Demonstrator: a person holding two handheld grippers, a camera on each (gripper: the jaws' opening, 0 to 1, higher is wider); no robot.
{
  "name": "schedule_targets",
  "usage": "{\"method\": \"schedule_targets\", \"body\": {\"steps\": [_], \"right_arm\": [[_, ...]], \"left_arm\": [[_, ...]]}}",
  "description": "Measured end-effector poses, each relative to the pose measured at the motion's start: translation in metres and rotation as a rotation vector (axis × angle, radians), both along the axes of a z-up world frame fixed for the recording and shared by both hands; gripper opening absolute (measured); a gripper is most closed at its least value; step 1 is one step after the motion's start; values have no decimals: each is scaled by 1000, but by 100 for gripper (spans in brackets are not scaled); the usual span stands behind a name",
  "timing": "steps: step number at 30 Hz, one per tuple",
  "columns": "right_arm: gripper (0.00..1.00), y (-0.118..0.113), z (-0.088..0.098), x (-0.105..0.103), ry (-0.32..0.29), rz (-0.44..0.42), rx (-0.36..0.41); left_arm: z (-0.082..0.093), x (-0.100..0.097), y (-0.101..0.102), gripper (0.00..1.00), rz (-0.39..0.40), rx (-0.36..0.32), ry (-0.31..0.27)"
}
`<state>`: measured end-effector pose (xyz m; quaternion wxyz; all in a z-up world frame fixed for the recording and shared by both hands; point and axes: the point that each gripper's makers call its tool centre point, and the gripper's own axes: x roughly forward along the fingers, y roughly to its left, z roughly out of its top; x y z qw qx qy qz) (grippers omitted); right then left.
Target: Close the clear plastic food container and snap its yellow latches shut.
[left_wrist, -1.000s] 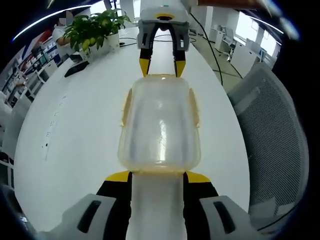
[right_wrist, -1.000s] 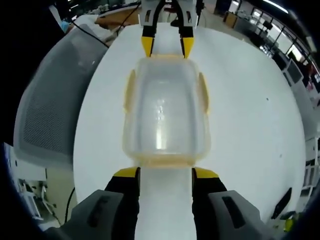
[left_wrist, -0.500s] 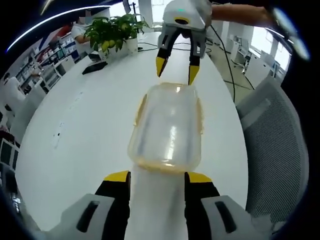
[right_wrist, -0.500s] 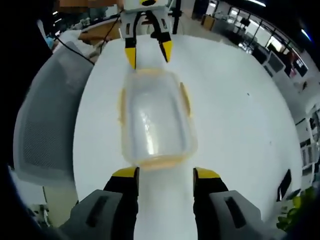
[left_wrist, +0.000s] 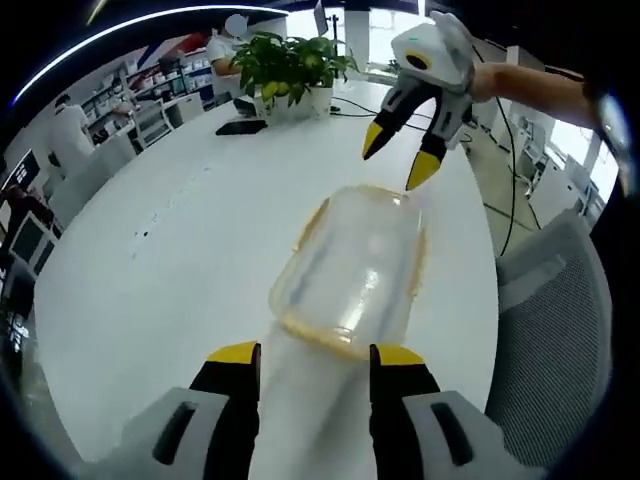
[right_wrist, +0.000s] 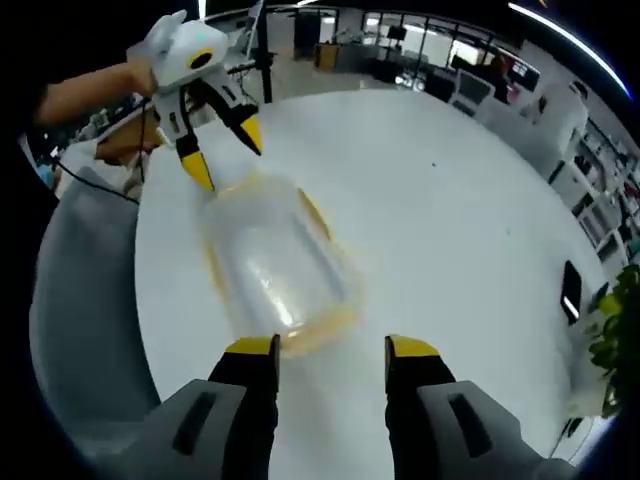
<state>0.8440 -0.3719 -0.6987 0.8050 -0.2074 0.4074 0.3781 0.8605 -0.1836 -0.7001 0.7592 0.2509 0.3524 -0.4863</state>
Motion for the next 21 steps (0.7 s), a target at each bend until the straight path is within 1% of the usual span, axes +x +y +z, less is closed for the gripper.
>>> {"method": "schedule_targets", "body": {"steps": [2,3,5,7,8,10,12,16,17,20,21], "right_arm": [[39,0,0,-1,0,-28,9],[39,1,0,-1,0,-60,30],[38,1,-1,-3,11,-88,48],[38,2,-1,-4,7,-109,56],[38,3,-1,-5,13,-133,68],[38,5,-2,-6,18,-157,88],[38,7,-3,-5,17,-182,103],[38,9,-8,-4,28,-243,131],[38,10,-9,-4,35,-261,145],[37,12,-12,-4,53,-290,165],[37,12,-12,-4,55,-294,165]], "left_arm": [[0,0,-1,37,32,-8,2],[0,1,0,37,51,-9,-2],[0,1,0,37,89,-19,-1],[1,2,-1,37,143,-48,11],[2,2,-1,37,172,-70,21],[2,4,0,36,214,-81,26],[2,4,0,36,243,-94,27],[1,1,-4,36,296,-122,52],[0,0,-6,37,320,-137,61],[-2,-1,-7,36,367,-158,70],[-4,-1,-7,35,392,-163,82]]}}
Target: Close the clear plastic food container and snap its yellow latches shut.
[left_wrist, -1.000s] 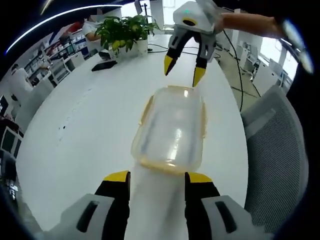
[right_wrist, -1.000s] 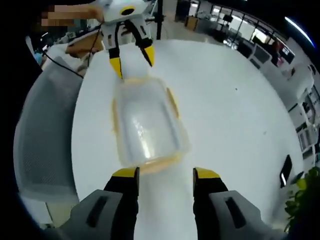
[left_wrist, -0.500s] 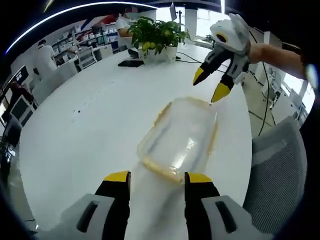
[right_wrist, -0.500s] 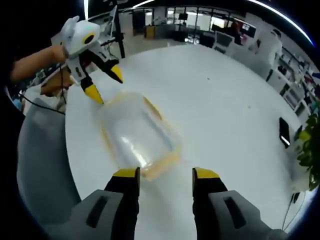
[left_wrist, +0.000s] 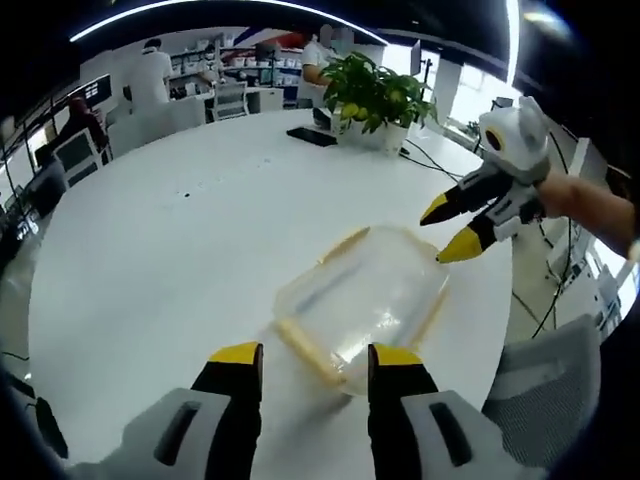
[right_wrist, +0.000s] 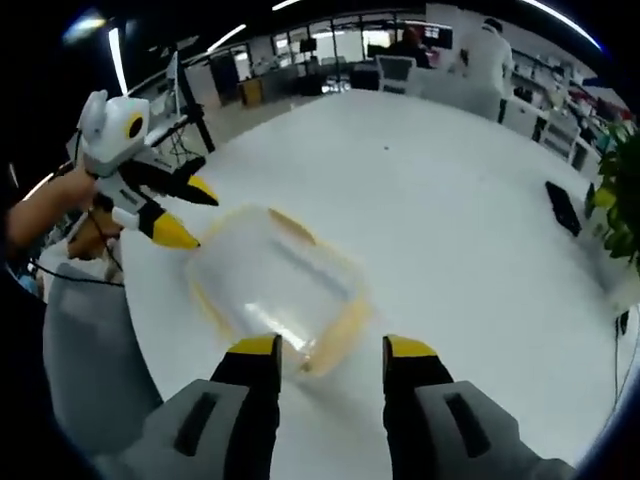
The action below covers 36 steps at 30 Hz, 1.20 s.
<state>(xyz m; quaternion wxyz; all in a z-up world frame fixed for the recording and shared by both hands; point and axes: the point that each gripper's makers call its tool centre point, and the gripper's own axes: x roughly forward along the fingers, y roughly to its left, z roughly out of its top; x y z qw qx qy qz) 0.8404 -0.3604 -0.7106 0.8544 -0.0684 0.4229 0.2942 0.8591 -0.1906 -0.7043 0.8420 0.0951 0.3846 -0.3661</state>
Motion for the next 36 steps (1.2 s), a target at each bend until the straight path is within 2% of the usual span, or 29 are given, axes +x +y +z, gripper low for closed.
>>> {"method": "schedule_targets", "body": {"steps": [2,5,7,15,19,23,29,36], "right_arm": [[35,0,0,1,6,-15,9],[34,3,-1,1,26,-27,35],[34,5,-2,0,35,-25,38],[34,13,-7,1,66,-34,66],[36,16,-7,2,74,-34,70],[36,15,-9,2,110,-69,97],[36,17,-11,1,125,-111,128],[35,19,-12,0,143,-110,120]], "left_arm": [[-5,-3,-2,36,27,-19,32],[-11,-7,-4,34,26,-13,46],[-10,-8,-7,34,31,-36,52],[-12,-8,-9,33,28,-50,87],[-12,-8,-13,31,13,-66,94],[-13,-7,-14,33,36,-81,108],[-14,-7,-14,33,48,-89,116],[-17,-7,-16,34,79,-109,135]]}}
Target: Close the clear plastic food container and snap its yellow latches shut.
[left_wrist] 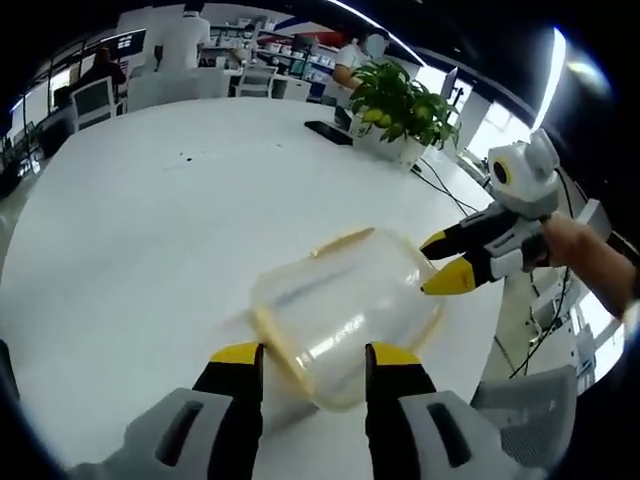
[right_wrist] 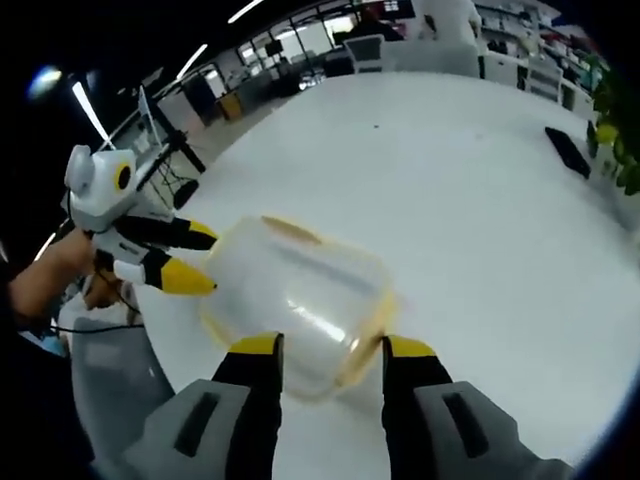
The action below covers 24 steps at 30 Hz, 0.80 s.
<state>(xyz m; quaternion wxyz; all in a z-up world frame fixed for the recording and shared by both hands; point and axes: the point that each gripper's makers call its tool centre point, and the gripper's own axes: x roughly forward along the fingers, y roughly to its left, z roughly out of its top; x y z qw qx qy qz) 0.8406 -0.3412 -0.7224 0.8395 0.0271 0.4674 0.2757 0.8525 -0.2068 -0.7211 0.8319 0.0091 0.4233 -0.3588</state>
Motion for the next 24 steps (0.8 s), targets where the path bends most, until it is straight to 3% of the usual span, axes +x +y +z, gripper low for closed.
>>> {"method": "schedule_targets", "body": {"steps": [2,4,5,8,24], "right_arm": [[34,0,-1,1,16,-17,2],[33,2,-7,0,39,-50,10],[32,2,-8,-2,54,-52,8],[32,1,-10,-2,52,-60,11],[34,5,-4,0,30,-86,26]], "left_arm": [[-2,1,-1,33,40,-41,36],[-4,3,-1,31,57,-59,36],[-4,-3,-3,31,98,-105,104],[-5,1,0,31,87,-85,71],[-5,5,-2,32,67,-74,75]]}}
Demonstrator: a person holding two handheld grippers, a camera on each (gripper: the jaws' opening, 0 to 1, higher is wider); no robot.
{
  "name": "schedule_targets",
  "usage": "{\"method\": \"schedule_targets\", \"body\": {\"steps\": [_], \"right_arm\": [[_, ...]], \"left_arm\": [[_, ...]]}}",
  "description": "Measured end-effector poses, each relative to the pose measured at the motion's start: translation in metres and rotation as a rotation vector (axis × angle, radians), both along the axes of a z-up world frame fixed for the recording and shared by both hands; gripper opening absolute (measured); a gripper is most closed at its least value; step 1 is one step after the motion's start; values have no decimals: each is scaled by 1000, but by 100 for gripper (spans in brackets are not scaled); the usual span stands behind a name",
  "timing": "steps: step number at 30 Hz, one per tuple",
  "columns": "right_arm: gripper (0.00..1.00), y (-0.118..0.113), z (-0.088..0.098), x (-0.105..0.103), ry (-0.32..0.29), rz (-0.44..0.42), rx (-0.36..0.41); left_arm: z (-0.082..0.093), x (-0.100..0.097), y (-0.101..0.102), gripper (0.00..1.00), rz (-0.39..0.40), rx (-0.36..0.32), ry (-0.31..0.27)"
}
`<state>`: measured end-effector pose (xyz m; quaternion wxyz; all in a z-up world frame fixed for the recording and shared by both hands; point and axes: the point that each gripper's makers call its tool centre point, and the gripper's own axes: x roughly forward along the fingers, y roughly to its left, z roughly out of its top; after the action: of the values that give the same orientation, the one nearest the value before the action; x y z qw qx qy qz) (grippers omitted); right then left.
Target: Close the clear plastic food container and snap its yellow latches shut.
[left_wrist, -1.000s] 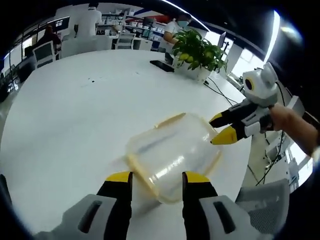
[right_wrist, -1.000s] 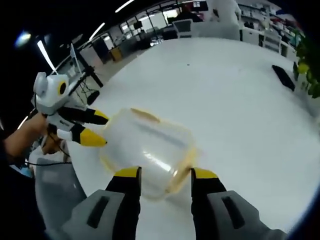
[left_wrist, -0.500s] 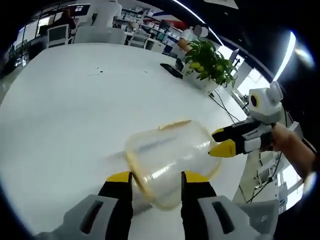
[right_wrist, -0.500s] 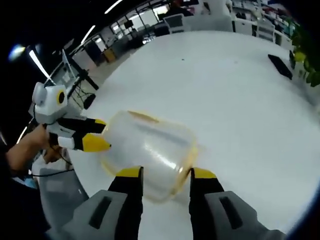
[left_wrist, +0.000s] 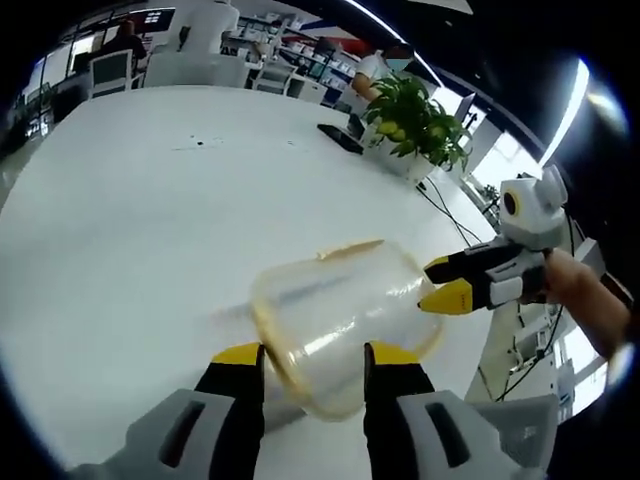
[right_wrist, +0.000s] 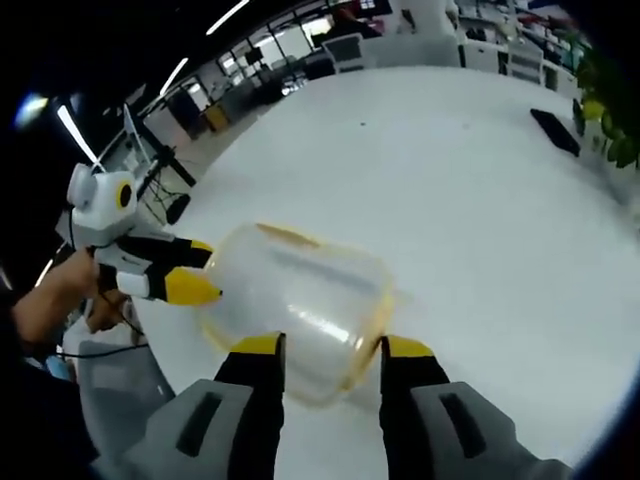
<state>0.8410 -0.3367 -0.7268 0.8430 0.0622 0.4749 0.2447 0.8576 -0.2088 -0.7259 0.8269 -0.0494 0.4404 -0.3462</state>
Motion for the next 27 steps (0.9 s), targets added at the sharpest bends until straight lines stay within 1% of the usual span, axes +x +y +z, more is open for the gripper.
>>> {"method": "schedule_targets", "body": {"steps": [9,27], "right_arm": [[34,8,2,-2,-1,-4,3],[34,39,2,-7,-9,22,6]], "left_arm": [[0,-2,6,32,-2,5,3],[0,-10,38,32,19,14,14]]}}
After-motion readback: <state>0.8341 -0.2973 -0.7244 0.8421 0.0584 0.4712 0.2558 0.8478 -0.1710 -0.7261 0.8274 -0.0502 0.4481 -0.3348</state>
